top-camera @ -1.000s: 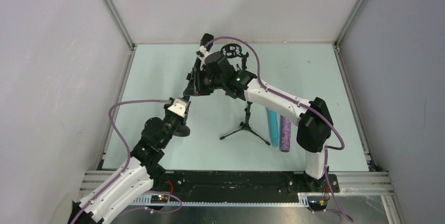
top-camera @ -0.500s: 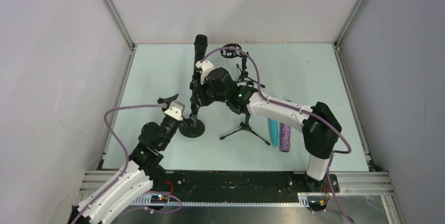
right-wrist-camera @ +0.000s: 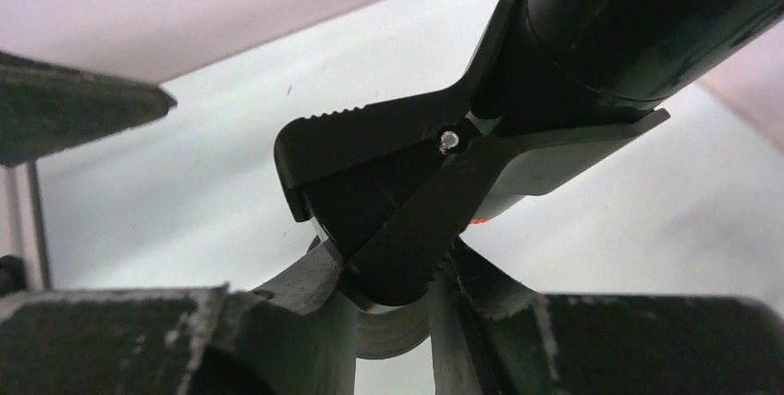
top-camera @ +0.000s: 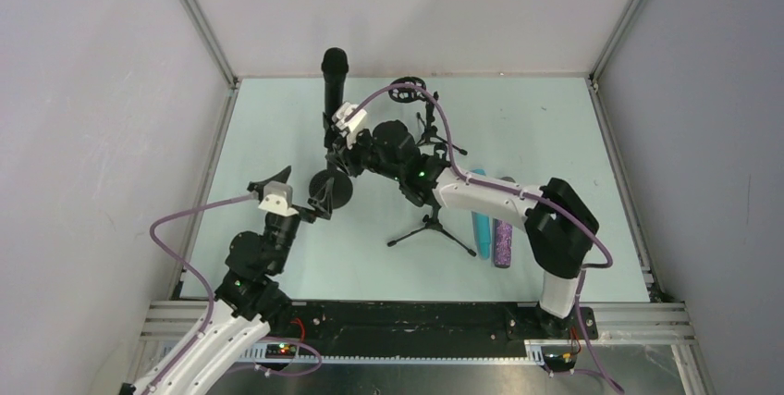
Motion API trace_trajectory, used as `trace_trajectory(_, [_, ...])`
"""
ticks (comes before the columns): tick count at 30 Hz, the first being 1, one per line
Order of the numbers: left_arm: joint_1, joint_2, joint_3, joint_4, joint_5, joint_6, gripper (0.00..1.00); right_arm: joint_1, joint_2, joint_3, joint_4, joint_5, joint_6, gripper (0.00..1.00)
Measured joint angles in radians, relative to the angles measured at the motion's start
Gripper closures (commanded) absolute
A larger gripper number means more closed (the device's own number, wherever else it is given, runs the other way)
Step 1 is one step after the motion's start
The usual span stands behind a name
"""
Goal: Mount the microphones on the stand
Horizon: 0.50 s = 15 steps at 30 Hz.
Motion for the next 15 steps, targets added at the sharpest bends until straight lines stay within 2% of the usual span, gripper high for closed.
trace_trajectory(7, [0.0,-0.073,0.0,-0.096,-0.018,-0.054,0.0,-0.027,0.122,0.023,0.267,-0.047,-0.102,1.0])
trace_trajectory(15, [0.0,-0.167,0.0,-0.22,-0.017,-0.103,0.0,-0.059,0.414,0.341,0.27,-0.118,-0.178,1.0])
